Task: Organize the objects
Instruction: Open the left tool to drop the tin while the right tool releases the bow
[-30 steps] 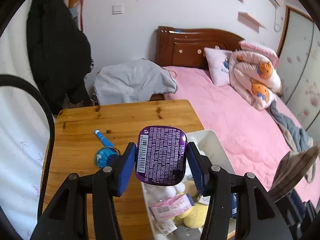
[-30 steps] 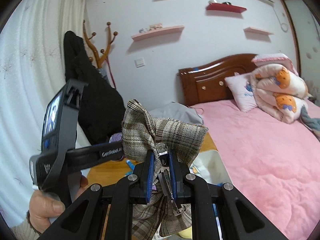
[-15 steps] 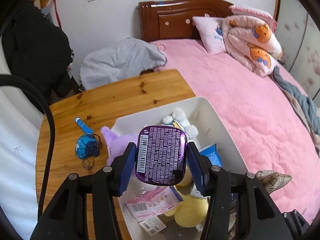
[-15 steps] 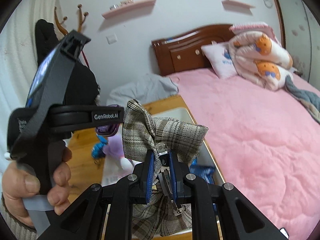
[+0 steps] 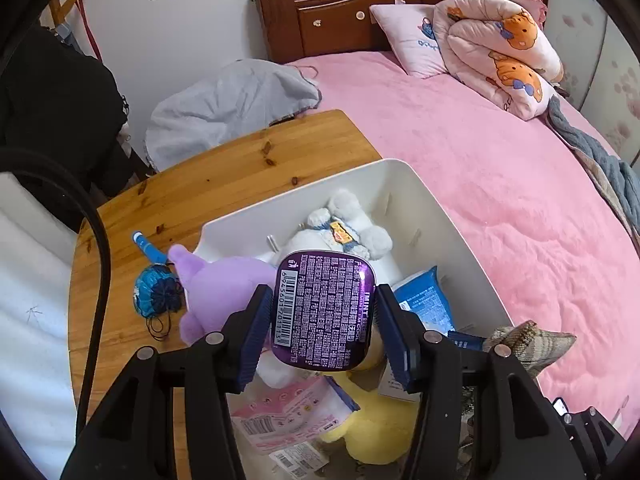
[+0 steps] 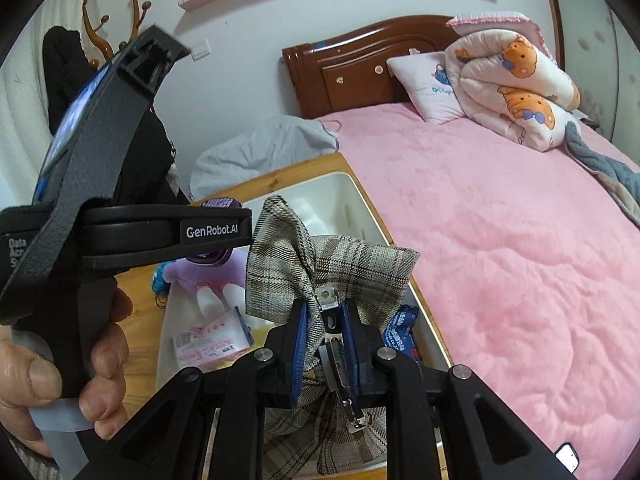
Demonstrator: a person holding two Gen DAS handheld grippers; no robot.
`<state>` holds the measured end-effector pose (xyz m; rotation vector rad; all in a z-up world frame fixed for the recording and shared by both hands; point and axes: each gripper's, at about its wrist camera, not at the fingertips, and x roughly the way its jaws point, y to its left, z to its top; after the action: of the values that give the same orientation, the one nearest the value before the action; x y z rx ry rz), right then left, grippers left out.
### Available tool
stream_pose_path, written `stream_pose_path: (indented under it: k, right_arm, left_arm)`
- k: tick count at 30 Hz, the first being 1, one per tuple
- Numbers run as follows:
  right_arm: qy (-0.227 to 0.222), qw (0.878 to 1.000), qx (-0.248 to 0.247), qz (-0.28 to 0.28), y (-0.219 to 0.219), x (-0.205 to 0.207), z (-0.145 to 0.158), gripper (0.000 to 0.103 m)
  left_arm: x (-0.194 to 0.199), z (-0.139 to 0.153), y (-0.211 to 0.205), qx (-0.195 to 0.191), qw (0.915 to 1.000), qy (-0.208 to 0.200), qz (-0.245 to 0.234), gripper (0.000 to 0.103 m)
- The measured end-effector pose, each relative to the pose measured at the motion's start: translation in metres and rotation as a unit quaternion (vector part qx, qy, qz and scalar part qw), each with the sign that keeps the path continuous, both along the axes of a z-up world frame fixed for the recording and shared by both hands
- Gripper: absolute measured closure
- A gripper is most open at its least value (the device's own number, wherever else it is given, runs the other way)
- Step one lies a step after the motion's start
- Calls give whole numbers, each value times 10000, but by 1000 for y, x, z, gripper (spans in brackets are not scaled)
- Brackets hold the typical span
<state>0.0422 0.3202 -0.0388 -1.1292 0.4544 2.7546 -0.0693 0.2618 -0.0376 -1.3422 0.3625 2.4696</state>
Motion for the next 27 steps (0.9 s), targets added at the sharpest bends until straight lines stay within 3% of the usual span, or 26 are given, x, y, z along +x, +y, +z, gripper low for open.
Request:
stream_pose_path:
  k: [3, 5, 7, 10, 27]
  right_arm:
    - [-94, 9999, 42, -5, -1, -3, -4, 82]
    - [-142, 9999, 62, 5, -1, -4, -5, 73]
    - [-155, 9999, 42, 22, -3, -4, -5, 54]
    - [-27, 9999, 117, 1, -5, -2, -1, 42]
    - [134, 9994, 320, 13, -11, 2, 9, 41]
  left_arm:
    - [2, 1, 3, -120, 9999, 110, -24, 45]
    - [3, 2, 5, -215, 9996, 193, -39, 40]
    - [5, 4, 6, -261, 9993, 276, -16, 35]
    - [5, 7, 2, -266, 9991, 341, 47, 34]
    - [4, 15, -22, -117, 9988, 176, 431, 33]
